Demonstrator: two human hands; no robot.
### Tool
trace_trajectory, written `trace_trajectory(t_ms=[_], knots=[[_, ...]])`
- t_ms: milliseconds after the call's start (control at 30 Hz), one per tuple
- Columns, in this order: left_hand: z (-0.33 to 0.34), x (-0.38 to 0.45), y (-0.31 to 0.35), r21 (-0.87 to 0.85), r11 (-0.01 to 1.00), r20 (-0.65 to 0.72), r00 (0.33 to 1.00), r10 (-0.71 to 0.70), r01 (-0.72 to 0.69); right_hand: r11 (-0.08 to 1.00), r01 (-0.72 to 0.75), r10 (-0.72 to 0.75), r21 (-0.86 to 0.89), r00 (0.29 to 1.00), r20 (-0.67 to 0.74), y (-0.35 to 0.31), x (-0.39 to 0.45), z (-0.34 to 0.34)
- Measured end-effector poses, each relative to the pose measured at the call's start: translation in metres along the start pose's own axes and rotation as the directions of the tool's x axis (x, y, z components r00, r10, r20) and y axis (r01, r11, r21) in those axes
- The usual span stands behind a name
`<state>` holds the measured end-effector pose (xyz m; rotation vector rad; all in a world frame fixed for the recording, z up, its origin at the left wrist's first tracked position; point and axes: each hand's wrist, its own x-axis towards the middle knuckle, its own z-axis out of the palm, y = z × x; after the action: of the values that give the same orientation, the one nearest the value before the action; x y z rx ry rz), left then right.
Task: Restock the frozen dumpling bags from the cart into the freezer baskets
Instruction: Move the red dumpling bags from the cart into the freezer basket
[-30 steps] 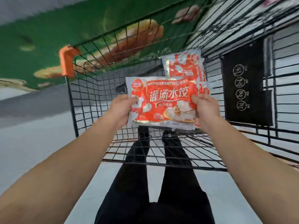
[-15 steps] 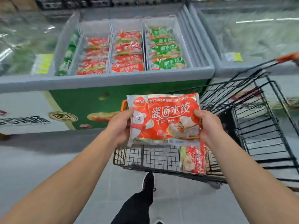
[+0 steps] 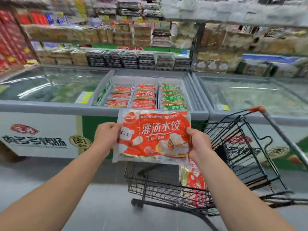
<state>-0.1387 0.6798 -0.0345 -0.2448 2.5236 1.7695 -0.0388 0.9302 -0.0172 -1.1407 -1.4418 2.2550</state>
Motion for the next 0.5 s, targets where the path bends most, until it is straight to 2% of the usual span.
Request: trace_trajectory(t_ms=[233, 500], knots=[[-0.049, -0.004, 0.008, -0.006, 1.0, -0.009, 1.0, -0.001, 0.001, 0.999, 0.034, -0.033, -0.036, 0.999, 0.031, -0.001, -0.037, 0.03], [-0.107, 0.03, 0.001, -0.016, 1.0, -0.014, 1.0, 0.021, -0.021, 0.994, 0.079, -0.08, -0.082, 0.997, -0.019, 0.019, -0.051, 0.098]])
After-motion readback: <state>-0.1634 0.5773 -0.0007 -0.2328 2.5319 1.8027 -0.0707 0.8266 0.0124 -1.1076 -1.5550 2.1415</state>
